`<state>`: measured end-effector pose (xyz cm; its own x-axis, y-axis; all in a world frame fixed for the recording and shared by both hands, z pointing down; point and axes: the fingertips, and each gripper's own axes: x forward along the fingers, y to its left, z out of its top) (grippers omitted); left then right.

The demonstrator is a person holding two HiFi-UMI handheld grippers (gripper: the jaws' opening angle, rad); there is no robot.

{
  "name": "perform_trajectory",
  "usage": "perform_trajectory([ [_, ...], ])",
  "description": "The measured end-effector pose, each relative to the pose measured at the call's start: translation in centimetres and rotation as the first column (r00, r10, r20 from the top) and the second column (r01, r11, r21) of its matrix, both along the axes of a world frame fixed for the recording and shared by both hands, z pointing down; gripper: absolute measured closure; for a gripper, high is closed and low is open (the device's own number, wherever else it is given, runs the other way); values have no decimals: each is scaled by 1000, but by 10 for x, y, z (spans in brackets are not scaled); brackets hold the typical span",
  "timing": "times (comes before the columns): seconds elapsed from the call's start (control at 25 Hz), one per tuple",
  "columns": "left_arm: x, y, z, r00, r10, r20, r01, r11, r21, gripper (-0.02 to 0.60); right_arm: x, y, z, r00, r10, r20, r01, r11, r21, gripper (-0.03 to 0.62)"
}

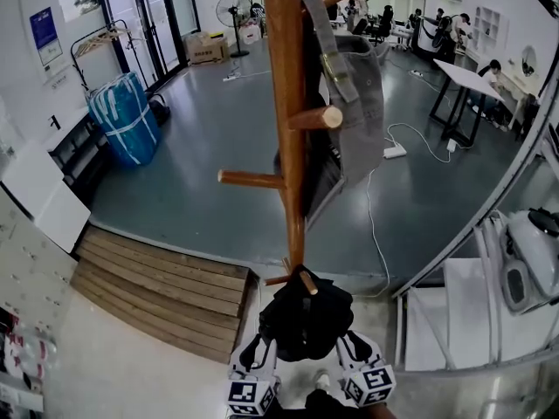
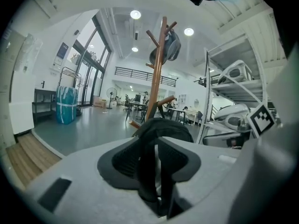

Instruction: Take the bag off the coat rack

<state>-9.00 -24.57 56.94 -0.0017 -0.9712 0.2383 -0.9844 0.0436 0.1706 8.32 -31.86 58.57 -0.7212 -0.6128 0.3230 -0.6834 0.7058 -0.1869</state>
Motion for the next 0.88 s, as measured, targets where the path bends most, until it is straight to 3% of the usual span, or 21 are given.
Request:
perform_trajectory([
  [0.44,-9,-27,24,1000,-10,13,11,997,-82,387,1,-35,16,999,20,-50,-21,1000,-18,459],
  [0.88,-30,-39,37,996,-85,29,88,990,-106,376,-11,-56,28,998,6,-68,-8,999,-37,430],
])
